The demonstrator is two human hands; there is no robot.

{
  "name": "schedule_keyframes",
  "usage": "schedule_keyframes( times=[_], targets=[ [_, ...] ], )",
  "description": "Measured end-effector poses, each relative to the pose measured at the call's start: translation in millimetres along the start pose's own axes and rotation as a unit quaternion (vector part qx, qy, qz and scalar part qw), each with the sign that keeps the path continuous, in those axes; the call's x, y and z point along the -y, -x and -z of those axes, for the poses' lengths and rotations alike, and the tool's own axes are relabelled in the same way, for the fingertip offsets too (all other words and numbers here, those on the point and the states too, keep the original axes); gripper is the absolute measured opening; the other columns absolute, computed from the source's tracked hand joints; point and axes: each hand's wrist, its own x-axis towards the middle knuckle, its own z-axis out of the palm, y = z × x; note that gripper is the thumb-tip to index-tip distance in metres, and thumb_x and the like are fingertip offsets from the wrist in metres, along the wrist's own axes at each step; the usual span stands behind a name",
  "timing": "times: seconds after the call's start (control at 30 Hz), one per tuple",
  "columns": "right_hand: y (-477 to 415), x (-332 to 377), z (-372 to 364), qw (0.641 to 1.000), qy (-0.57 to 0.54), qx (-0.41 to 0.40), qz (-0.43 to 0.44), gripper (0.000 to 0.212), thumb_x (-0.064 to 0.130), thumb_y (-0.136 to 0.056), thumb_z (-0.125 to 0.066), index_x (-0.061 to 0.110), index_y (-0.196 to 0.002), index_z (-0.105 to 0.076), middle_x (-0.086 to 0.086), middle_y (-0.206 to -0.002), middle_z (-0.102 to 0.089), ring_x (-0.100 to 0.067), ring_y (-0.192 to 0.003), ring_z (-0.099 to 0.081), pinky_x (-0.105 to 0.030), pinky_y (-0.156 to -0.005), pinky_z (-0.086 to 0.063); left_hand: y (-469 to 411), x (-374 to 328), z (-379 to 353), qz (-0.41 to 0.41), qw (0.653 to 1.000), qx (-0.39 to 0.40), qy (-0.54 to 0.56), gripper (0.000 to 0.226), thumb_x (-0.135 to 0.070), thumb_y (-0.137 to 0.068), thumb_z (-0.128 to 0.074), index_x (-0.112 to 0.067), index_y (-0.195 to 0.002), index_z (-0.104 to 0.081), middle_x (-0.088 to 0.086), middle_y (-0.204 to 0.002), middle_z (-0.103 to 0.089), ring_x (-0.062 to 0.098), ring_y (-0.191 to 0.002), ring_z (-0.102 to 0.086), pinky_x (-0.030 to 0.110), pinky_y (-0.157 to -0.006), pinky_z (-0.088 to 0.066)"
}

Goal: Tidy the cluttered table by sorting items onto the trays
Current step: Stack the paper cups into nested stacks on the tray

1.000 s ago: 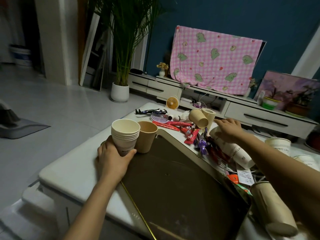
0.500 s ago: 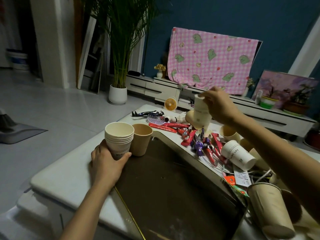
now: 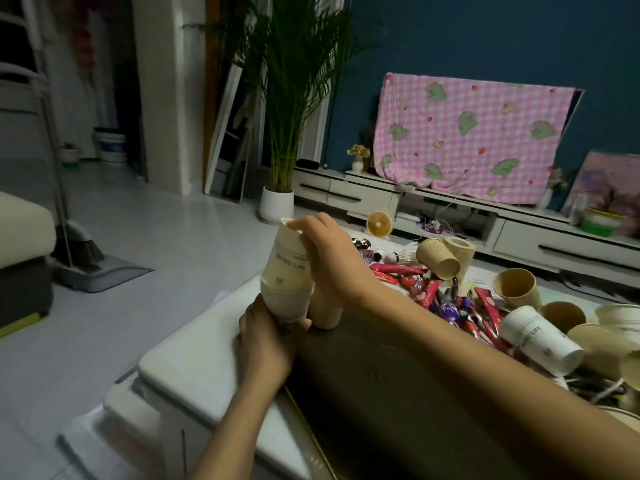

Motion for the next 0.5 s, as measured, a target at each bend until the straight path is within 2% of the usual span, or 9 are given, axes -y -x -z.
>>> schedule_keyframes(
  times=[0.13, 0.23, 0.27, 0.33, 0.37, 0.43, 0.5],
  targets=[
    [6, -12, -3, 0.999, 0.004, 0.045, 0.004, 0.032, 0.004, -0.094, -0.045, 0.005, -0.124, -0.054, -0.013, -0.119, -0.049, -0.027, -0.109, -0.049, -0.020, -0.081, -0.035, 3, 0, -2, -0.017, 1.000, -0.002, -0.008, 0.064, -0.039, -0.069, -0.075, -0.018, -0.123, -0.048, 0.006, -0.123, -0.055, 0.028, -0.119, -0.044, 0.040, -0.092, -0.042],
    [15, -10, -13, 0.985, 0.034, 0.158, 0.056, 0.037, 0.006, -0.092, -0.051, 0.008, -0.128, -0.053, -0.014, -0.125, -0.049, -0.027, -0.112, -0.047, -0.013, -0.076, -0.025, 2, -2, 0, -0.016, 1.000, 0.003, -0.009, 0.048, -0.039, -0.070, -0.070, -0.021, -0.110, -0.052, 0.005, -0.116, -0.059, 0.030, -0.113, -0.049, 0.040, -0.088, -0.044],
    [17, -11, -13, 0.981, 0.036, 0.179, 0.058, 0.039, 0.007, -0.092, -0.051, 0.009, -0.131, -0.051, -0.014, -0.128, -0.048, -0.027, -0.115, -0.046, -0.015, -0.079, -0.028, 3, -2, 0, -0.017, 1.000, 0.004, -0.005, 0.049, -0.038, -0.070, -0.070, -0.020, -0.112, -0.052, 0.007, -0.116, -0.058, 0.031, -0.114, -0.048, 0.040, -0.088, -0.043],
    [21, -20, -1, 0.987, 0.011, 0.160, 0.021, 0.041, 0.009, -0.093, -0.049, 0.011, -0.134, -0.047, -0.013, -0.132, -0.046, -0.024, -0.120, -0.044, -0.025, -0.095, -0.035, 3, -1, 0, -0.024, 1.000, 0.006, -0.001, 0.062, -0.038, -0.070, -0.074, -0.016, -0.122, -0.049, 0.009, -0.122, -0.054, 0.030, -0.119, -0.042, 0.040, -0.093, -0.040],
    [24, -28, 9, 0.991, -0.004, 0.133, -0.008, 0.040, 0.008, -0.093, -0.049, 0.012, -0.133, -0.048, -0.012, -0.132, -0.046, -0.022, -0.120, -0.045, -0.028, -0.098, -0.038, 3, -1, 0, -0.025, 1.000, 0.008, -0.005, 0.067, -0.038, -0.070, -0.075, -0.014, -0.126, -0.046, 0.010, -0.125, -0.052, 0.029, -0.121, -0.040, 0.040, -0.095, -0.038],
    [36, -55, 33, 0.992, -0.026, 0.084, -0.086, 0.037, 0.006, -0.092, -0.049, 0.015, -0.128, -0.051, -0.006, -0.131, -0.049, -0.016, -0.116, -0.048, -0.020, -0.091, -0.042, 1, 0, -1, -0.019, 1.000, 0.008, -0.019, 0.073, -0.039, -0.072, -0.075, -0.010, -0.130, -0.042, 0.011, -0.129, -0.050, 0.027, -0.124, -0.036, 0.039, -0.099, -0.036],
    [56, -92, 59, 0.983, 0.004, 0.066, -0.173, 0.035, 0.005, -0.091, -0.049, 0.015, -0.125, -0.052, -0.005, -0.127, -0.052, -0.011, -0.107, -0.051, -0.016, -0.080, -0.044, 0, 1, 0, -0.015, 0.999, 0.009, -0.029, 0.075, -0.040, -0.072, -0.074, -0.009, -0.131, -0.041, 0.012, -0.131, -0.049, 0.028, -0.126, -0.035, 0.040, -0.100, -0.036]
  ],
)
